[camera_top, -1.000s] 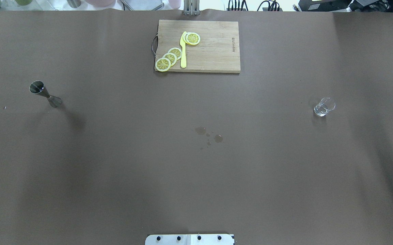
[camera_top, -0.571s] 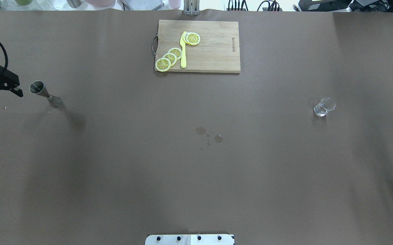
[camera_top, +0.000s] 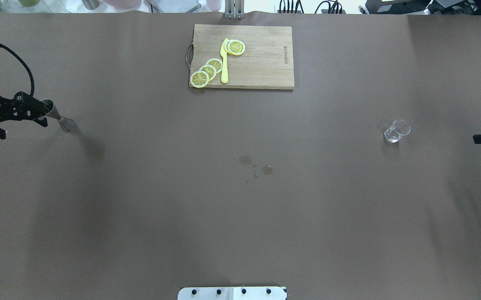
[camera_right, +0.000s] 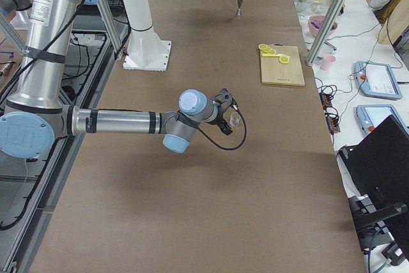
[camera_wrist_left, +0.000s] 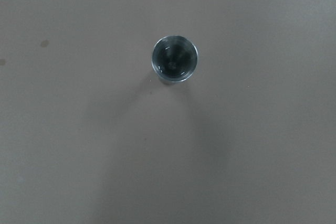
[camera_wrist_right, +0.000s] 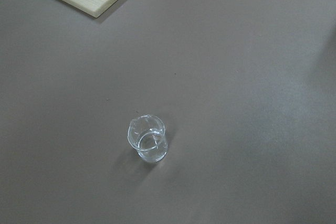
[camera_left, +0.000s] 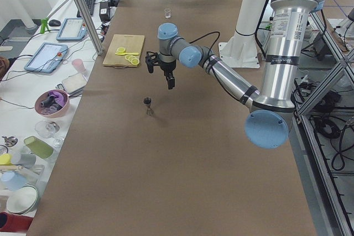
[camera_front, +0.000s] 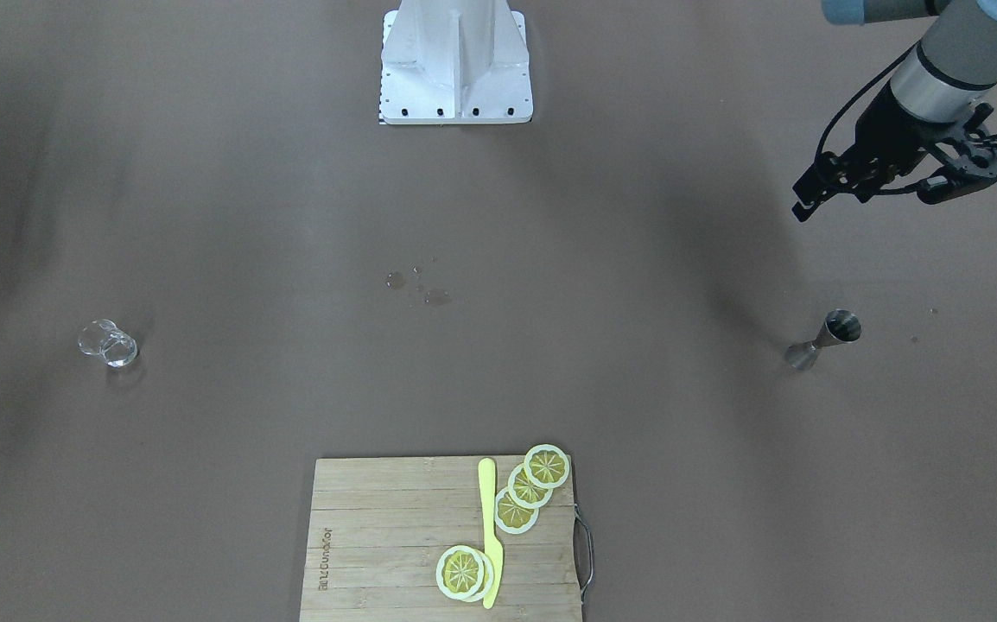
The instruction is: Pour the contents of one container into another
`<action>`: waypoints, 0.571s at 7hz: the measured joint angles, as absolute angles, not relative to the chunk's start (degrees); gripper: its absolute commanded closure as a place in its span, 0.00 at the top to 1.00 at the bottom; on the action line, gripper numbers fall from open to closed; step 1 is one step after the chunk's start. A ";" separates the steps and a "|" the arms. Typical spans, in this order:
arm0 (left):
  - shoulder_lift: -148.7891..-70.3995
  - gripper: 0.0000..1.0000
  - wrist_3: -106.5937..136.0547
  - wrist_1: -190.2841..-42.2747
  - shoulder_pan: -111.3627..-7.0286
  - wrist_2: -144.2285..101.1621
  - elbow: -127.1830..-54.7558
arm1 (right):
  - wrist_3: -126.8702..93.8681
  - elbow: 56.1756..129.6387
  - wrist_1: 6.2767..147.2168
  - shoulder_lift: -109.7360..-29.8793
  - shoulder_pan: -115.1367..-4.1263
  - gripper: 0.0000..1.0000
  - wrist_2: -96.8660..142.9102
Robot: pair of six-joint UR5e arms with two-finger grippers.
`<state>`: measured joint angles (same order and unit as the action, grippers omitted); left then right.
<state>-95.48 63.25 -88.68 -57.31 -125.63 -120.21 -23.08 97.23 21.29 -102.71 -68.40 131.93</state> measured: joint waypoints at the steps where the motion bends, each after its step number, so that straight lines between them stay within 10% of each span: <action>1: -93.64 0.99 64.84 -92.42 -56.59 -124.97 -120.18 | -22.93 94.20 16.90 -101.48 -67.01 1.00 131.95; 4: -84.37 0.99 66.64 -109.56 -49.47 -112.08 -120.38 | -22.84 87.46 9.70 -95.99 -64.98 1.00 132.67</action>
<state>-84.37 66.64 -109.56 -49.47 -112.08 -120.38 -22.84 87.46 9.70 -95.99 -64.98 132.67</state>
